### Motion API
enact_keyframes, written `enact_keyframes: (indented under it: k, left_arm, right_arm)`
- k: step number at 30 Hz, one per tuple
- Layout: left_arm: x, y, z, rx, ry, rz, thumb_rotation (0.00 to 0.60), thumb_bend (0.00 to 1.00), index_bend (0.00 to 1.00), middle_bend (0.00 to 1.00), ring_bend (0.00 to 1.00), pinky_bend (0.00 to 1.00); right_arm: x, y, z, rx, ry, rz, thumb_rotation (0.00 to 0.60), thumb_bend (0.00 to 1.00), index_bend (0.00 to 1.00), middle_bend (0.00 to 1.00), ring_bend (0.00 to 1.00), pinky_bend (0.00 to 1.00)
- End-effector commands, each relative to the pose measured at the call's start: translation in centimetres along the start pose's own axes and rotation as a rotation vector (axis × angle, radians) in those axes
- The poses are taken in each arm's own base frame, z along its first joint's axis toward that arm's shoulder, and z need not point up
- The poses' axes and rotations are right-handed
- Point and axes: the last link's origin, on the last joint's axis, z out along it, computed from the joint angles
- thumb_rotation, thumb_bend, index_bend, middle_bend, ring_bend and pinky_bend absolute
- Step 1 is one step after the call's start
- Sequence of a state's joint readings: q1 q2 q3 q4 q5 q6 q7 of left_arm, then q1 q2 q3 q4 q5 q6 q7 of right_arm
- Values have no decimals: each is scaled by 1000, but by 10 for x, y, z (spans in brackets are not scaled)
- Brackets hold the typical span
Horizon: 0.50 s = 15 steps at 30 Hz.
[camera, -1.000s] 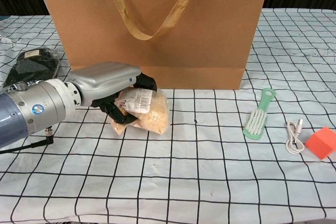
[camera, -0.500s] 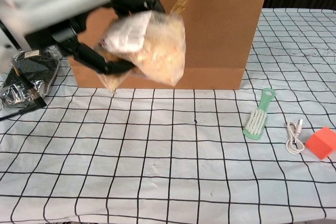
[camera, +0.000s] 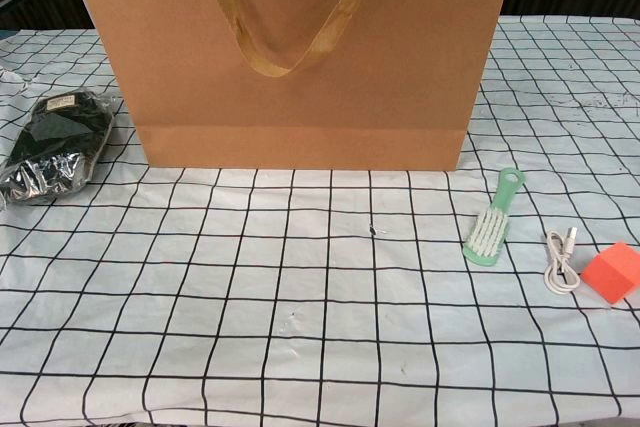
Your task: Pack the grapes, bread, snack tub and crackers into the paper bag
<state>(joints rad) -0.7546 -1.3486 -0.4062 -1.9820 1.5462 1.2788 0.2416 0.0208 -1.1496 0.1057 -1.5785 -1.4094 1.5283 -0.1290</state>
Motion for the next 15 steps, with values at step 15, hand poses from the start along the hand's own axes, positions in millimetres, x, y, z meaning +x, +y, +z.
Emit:
enact_keyframes:
  k: [15]
  left_arm:
    - [-13,-49,74,200,-59,25,600,400,365,419,300,387]
  right_arm:
    - [-5,-1,1,-2,-16,-12,600,215,11,96,176,194]
